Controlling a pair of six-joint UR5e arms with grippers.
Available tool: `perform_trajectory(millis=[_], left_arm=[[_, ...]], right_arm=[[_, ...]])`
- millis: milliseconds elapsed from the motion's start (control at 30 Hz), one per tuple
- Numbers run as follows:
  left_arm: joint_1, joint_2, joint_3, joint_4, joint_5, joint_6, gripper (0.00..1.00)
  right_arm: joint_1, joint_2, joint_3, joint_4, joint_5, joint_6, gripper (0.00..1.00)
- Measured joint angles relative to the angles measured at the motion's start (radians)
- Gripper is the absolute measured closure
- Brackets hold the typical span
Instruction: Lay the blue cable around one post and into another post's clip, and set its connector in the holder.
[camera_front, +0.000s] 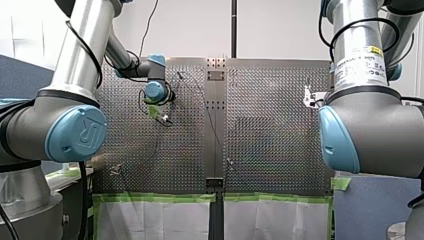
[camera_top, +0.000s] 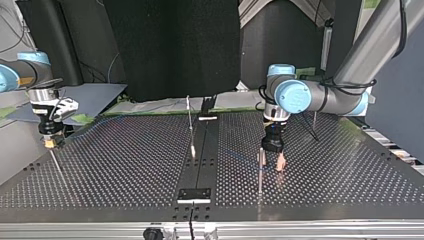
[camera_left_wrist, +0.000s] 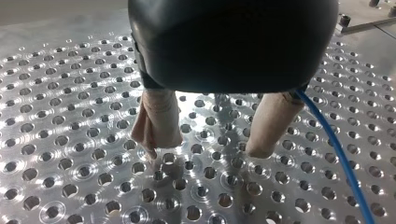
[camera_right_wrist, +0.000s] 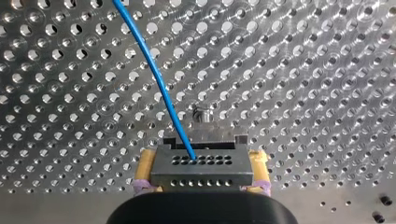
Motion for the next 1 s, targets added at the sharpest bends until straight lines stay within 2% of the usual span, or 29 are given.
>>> perform_trajectory(millis=[200,533,1000], left_arm=[[0.0,0.0,0.0,0.0,0.0,0.0,0.0],[0.0,0.0,0.0,0.0,0.006,-0.002,0.0],[0.0,0.0,0.0,0.001,0.006,-0.002,0.0]], right_arm=[[-0.001,0.002,-0.008,0.006,-0.011,-0.001,1.0],[-0.001,0.008,-0.022,0.038,-0.023,-0.015,1.0],[-0.004,0.009,-0.033,0.047,-0.037,-0.021,1.0]])
